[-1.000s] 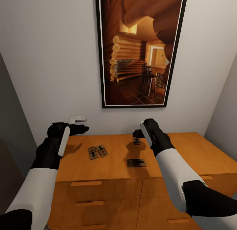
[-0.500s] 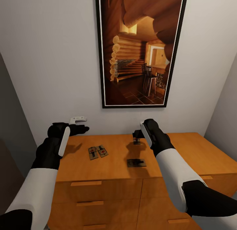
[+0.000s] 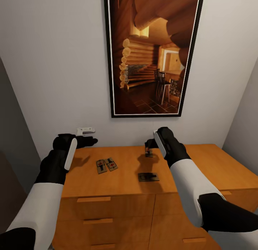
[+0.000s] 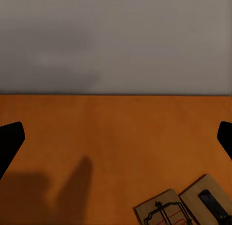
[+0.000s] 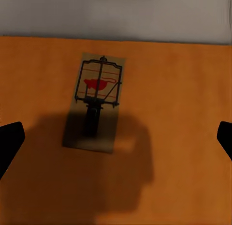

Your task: Take the four mousetraps from the cabinet in the bathroom and place them on the bathroom floor. Make sure all four end up on the same floor surface, and ensure that at least two of them are either under or directly next to the same bathroom sink.

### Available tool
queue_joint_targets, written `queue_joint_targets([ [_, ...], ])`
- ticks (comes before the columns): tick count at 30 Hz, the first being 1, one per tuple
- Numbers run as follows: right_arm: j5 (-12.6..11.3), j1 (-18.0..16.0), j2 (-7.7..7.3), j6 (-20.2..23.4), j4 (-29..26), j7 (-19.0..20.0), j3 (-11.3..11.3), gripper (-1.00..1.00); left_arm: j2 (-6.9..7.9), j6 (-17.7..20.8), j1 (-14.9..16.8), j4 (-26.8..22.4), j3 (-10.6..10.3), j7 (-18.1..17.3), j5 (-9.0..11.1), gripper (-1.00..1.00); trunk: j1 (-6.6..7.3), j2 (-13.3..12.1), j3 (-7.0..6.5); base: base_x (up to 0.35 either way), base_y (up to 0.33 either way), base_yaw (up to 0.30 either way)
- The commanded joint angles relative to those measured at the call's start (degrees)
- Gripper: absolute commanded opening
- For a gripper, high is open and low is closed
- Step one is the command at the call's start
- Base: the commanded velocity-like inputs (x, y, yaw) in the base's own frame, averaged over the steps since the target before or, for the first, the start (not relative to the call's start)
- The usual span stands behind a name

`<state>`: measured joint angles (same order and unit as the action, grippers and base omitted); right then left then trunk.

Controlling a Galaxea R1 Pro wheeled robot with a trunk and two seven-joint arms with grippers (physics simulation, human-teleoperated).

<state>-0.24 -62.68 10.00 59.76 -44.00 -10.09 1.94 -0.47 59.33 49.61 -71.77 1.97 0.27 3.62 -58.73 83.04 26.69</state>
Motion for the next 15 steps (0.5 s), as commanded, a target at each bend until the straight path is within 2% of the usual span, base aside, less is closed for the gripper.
queue_joint_targets([
  [1,-0.08,-0.05,0.0,0.24,-0.03,-0.2,0.07,1.0,-0.05,0.26,0.05,-0.04,0.15,0.03,0.31,1.0,0.0,0.04,0.07,0.0,0.0,0.0],
  [8,-0.1,-0.83,0.0,0.24,0.32,-0.29,-2.16,1.0,-0.05,0.19,0.05,0.2,0.14,-0.07,0.37,1.0,0.0,0.04,0.07,0.0,0.0,0.0],
  [15,-0.11,-0.99,0.0,0.24,0.39,-0.39,-2.82,1.0,-0.05,0.18,0.05,0.28,0.14,-0.09,0.35,1.0,0.0,0.04,0.07,0.0,0.0,0.0],
])
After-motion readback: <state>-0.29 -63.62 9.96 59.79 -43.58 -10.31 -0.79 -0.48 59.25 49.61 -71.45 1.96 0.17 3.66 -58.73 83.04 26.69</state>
